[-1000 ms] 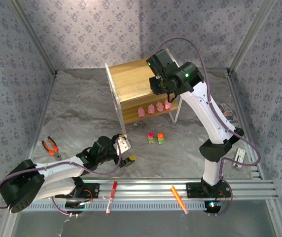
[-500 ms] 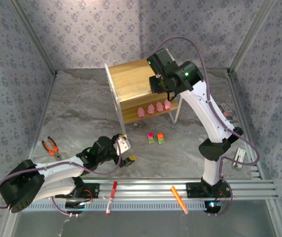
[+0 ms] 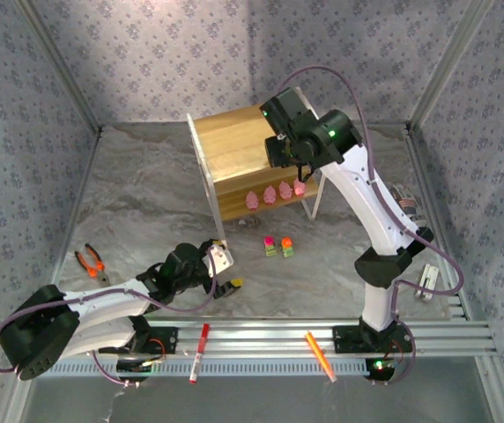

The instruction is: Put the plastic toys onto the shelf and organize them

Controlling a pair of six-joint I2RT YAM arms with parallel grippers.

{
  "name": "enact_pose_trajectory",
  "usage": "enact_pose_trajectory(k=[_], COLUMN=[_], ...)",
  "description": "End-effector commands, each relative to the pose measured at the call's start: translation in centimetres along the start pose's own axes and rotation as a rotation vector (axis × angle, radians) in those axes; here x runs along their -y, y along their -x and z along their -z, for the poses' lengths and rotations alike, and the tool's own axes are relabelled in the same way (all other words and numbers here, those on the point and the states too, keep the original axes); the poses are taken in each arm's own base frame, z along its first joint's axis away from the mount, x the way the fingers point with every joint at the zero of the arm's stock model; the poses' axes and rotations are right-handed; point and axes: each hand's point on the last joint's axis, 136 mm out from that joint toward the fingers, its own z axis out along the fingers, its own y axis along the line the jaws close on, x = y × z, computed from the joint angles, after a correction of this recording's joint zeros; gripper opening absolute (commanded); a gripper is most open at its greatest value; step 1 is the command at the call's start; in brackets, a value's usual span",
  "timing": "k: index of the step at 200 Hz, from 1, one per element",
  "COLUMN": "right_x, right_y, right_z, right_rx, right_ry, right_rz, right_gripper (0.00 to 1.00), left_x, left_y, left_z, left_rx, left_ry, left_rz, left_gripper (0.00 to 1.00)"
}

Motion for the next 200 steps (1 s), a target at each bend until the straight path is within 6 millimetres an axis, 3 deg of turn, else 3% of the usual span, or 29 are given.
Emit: enact_pose_trajectory(k=[1, 112, 200], right_x=[0.5, 1.1, 2.1], right_y=[0.4, 0.9, 0.0], right_z=[1.7, 3.8, 8.4], right_rx=[0.034, 0.084, 0.165], right_ry=[-0.007, -0.036, -0.083], right_rz=[0.019, 0.031, 0.043], right_gripper=[0.48, 0.50, 0.51], left_x=[0.0, 0.0, 0.1], left_y=[1.0, 1.1, 0.9], left_z=[0.2, 0.1, 0.0], left_rx=[0.034, 0.037, 0.030], left_ry=[0.004, 0.001, -0.002], left_rz=[-0.028, -0.029, -0.028], left_gripper=[1.00, 0.99, 1.00])
